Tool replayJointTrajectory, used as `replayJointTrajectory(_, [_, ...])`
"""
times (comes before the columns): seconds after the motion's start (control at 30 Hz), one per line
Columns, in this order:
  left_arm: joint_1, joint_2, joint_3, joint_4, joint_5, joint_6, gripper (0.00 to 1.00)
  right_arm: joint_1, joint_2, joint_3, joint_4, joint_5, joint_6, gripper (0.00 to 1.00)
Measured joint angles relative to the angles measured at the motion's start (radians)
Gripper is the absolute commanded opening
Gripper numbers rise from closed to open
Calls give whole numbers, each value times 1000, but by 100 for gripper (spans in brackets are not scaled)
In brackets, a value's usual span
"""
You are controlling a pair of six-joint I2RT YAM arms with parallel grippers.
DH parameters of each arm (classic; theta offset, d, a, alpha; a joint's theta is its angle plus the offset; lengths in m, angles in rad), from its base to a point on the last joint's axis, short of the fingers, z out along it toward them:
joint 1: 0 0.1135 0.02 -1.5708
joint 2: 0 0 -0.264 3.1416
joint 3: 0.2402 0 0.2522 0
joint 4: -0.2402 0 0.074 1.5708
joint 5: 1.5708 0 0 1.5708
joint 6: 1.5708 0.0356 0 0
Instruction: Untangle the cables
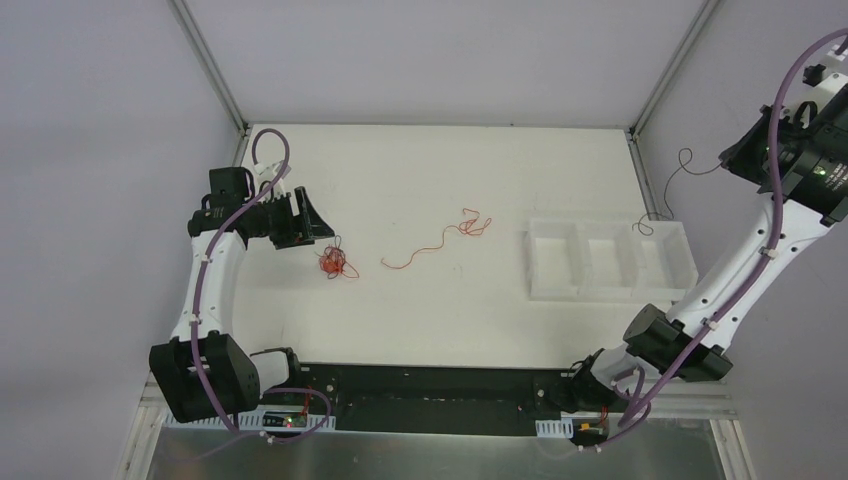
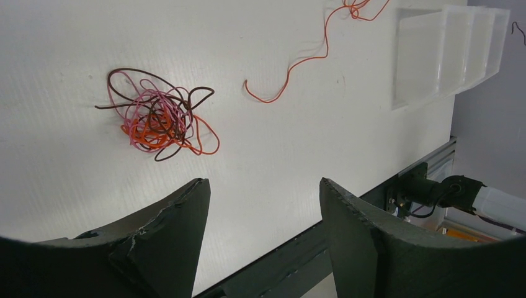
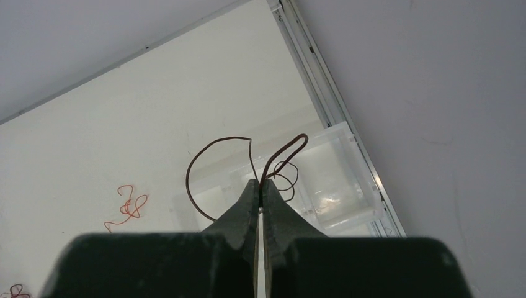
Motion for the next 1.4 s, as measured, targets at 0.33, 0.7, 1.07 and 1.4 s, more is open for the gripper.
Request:
replayJointTrajectory(0.33, [0, 6, 1, 0, 7, 0, 66, -85, 16, -196, 60, -10, -101, 0])
replayJointTrajectory(0.7, [0, 26, 1, 0, 7, 0, 66, -109, 23, -398, 197, 53, -224, 0])
replayJointTrajectory(1.07, [-1, 66, 4, 0, 8, 0, 66, -95, 81, -583, 323, 124, -339, 0])
replayJointTrajectory(1.4, [-2, 77, 4, 0, 7, 7, 66, 49, 124, -852, 463, 288, -416, 0])
